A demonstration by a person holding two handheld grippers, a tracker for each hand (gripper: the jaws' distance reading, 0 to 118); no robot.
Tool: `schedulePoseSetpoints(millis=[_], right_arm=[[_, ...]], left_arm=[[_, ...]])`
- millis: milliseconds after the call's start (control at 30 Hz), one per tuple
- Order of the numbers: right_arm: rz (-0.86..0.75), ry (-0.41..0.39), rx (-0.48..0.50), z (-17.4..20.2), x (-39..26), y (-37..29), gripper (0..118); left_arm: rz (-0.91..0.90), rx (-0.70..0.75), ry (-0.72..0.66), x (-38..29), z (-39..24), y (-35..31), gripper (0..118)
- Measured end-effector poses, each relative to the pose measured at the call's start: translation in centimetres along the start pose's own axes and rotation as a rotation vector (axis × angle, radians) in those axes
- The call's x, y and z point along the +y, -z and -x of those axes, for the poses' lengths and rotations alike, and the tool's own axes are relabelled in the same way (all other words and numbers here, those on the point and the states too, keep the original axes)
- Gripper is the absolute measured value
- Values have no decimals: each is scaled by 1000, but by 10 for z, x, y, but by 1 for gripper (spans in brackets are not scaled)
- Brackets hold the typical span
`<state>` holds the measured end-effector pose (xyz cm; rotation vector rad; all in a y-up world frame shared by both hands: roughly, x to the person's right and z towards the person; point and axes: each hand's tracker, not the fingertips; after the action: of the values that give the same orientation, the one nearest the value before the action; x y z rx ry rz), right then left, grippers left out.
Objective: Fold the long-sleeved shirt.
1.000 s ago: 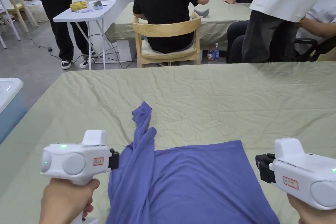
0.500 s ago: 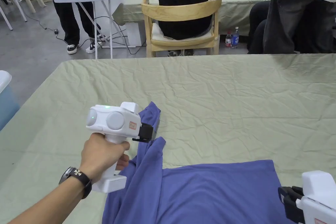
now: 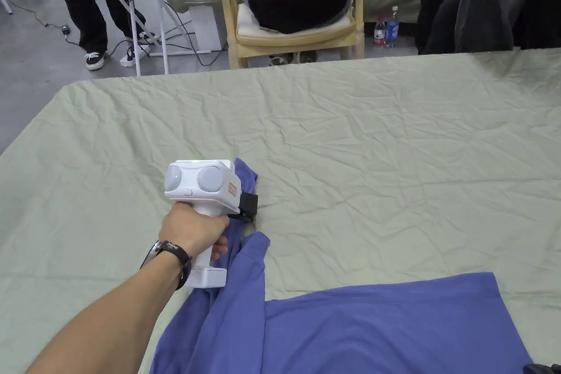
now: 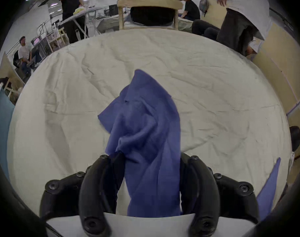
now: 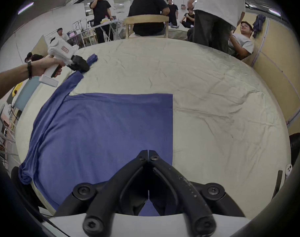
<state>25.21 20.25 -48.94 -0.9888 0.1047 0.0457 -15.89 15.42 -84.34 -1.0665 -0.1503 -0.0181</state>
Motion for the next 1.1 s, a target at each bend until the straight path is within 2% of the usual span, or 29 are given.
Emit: schedulePoseSetpoints(millis=[67, 100, 133, 167, 300, 400, 533, 967, 1100], right_arm=[[5, 2, -3, -1, 0, 2, 1], [7, 4, -4, 0, 0, 3, 1], [1, 8, -4, 0, 0, 2, 1], [-2, 13, -1, 2, 0, 1, 1], [-18, 18, 20, 11, 0, -9, 1], [-42, 15, 33, 17, 0, -22, 1], [-77, 19, 45, 22, -2, -44, 1], [-182, 55, 68, 36, -38, -130, 1], [-193, 54, 64, 40, -49, -148, 1]], left_arm=[[-18, 0, -6, -3, -4, -3, 58], [-24, 4, 0, -4, -4, -7, 47], [-38, -1, 9, -5, -5, -11, 22], [-59, -7, 10, -6, -5, -15, 4], [-89, -60, -90, -11, 0, -38, 4], [-115, -64, -66, -18, -1, -67, 4], [-167, -189, -110, -44, -3, -116, 4], [-223, -336, -30, -175, -21, -241, 4], [-242, -337, -2, -218, -23, -266, 4]])
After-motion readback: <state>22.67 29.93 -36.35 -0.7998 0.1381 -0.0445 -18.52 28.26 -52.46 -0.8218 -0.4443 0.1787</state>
